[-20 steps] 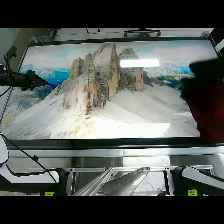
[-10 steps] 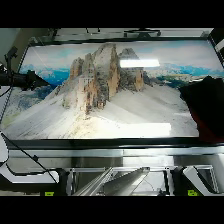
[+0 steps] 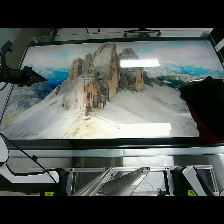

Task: Fold the shirts.

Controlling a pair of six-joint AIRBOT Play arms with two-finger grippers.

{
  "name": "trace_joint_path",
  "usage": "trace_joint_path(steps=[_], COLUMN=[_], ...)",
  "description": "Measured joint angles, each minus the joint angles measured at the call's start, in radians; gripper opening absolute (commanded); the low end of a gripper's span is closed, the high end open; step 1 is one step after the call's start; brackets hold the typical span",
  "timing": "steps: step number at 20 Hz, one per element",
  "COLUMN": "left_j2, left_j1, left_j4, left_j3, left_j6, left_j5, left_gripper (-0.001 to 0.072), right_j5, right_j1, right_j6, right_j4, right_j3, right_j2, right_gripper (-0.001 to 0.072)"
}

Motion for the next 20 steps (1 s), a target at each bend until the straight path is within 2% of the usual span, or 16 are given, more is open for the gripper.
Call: trace_joint_path(steps=[4, 7, 12, 15, 20], left_j2=[0.125, 0.308, 0.616, 0.718, 0.806], left_j1=[-0.019, -0.073, -0.196, -0.227, -0.242], left_j4=[0.000, 0.000, 0.001, 0.001, 0.000], left_j3=[-0.173, -0.465, -0.938, -1.073, -1.142], left_j6=[-0.006, 0.013, 0.032, 0.034, 0.035], left_j5=[0.013, 0.056, 0.164, 0.207, 0.236], left_gripper=[0.0013, 0.0014, 0.0017, 0.0017, 0.0017], right_j5=[-0.023, -0.084, -0.279, -0.331, -0.357], right_j1=[0.249, 0.520, 0.917, 1.016, 1.064], right_j6=[-0.053, -0.075, -0.077, -0.069, -0.066], right_j4=[0.117, 0.149, 0.167, 0.183, 0.197], right_j3=[0.002, -0.107, -0.341, -0.386, -0.407], right_j2=[0.089, 0.171, 0.261, 0.260, 0.257], right_gripper=[0.0013, 0.0014, 0.0014, 0.0014, 0.0014])
